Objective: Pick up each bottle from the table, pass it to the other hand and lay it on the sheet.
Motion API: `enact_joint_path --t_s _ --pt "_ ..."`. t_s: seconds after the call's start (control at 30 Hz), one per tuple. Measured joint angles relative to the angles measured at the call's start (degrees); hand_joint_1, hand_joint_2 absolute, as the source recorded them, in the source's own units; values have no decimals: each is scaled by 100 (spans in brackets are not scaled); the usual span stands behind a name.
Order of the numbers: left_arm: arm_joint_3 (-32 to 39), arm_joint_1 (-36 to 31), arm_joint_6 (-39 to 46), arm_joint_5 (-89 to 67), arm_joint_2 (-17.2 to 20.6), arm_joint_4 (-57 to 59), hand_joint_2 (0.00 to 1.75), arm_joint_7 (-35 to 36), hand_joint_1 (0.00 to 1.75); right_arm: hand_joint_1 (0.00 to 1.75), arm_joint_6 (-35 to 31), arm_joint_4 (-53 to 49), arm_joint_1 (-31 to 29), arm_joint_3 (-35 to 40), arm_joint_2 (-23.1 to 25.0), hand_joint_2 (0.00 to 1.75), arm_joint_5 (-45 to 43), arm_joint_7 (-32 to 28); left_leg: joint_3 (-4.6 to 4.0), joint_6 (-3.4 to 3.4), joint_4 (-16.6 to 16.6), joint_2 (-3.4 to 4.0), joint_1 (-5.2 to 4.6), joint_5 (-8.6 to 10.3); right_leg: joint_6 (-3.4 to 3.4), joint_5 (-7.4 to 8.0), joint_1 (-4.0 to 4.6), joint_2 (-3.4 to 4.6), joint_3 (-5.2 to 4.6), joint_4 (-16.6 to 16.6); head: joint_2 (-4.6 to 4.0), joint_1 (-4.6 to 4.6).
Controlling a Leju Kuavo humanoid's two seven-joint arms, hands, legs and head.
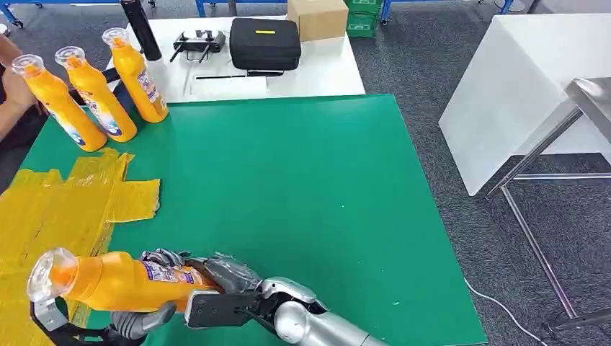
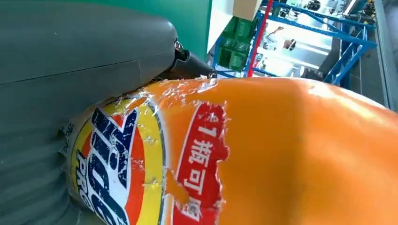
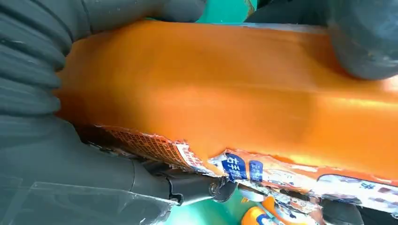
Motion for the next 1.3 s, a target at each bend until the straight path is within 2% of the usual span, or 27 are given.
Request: enact_joint_path --t_s 0.13,0.3,0.4,0.5,0.6,0.73,0.83,0.97,1.17,1.23,1.27,1.3 --pt "85 -19 202 -311 0 -24 175 -159 175 0 -98 -2 46 -33 0 175 -4 9 1 0 0 0 0 0 0 0 0 0 1 0 0 -2" --pt "543 -148 1031 -1602 -7 -319 175 -437 175 0 -332 -245 318 -376 -190 175 -44 42 -2 0 0 -5 -1 1 1 1 -1 -1 4 0 0 -2" --pt "1048 -292 2407 -3272 -15 -472 175 -605 175 0 -393 -655 543 -721 -421 175 -63 42 -2 0 0 -5 -1 1 1 2 0 -2 4 0 0 0" --pt "1505 -375 3030 -4042 -4 -553 175 -627 175 0 -396 -1027 705 -1033 -631 175 -63 35 -2 0 0 -3 0 1 1 2 0 -1 4 0 0 0" --pt "1858 -370 4196 -5313 30 -625 175 -577 175 0 -409 -1332 858 -1237 -805 175 -55 -35 -3 0 0 -3 0 1 1 2 1 -1 5 1 0 -2" --pt "2582 -266 5248 -6210 243 -726 175 -444 175 0 -463 -1834 1108 -1532 -1174 175 -151 -186 -4 -1 0 -2 0 0 0 0 1 -1 1 1 0 -2" --pt "3061 -224 5455 -6983 350 -713 175 -293 175 0 -439 -2184 1240 -1748 -1440 175 -287 -262 -7 -1 0 -9 0 0 0 -3 0 -2 1 0 0 0" --pt "3287 -223 5505 -8445 560 -402 175 204 175 0 -334 -2466 1277 -1926 -1677 175 -415 -306 -6 0 0 -5 -1 0 -1 0 0 -1 2 0 0 0" --pt "3285 -221 5451 -8754 638 -281 175 349 175 0 -319 -2492 1275 -1948 -1707 175 -420 -306 -5 0 0 -5 -1 0 -1 0 0 -1 2 0 0 0" --pt "3285 -201 5421 -9127 826 37 175 546 175 0 -299 -2564 1276 -2000 -1788 175 -426 -310 -5 -1 0 -4 1 2 -1 2 1 -1 2 0 0 -2" --pt "3205 -227 4742 -9569 1145 561 175 889 175 0 -269 -2597 1254 -2004 -1825 175 -442 -310 -4 -2 0 -5 2 2 -1 2 1 -1 2 1 0 -2" --pt "3170 -230 4664 -9595 1218 686 175 913 175 0 -265 -2597 1248 -2004 -1829 175 -442 -310 -5 -2 0 -2 4 2 -1 2 1 -1 0 1 0 0"
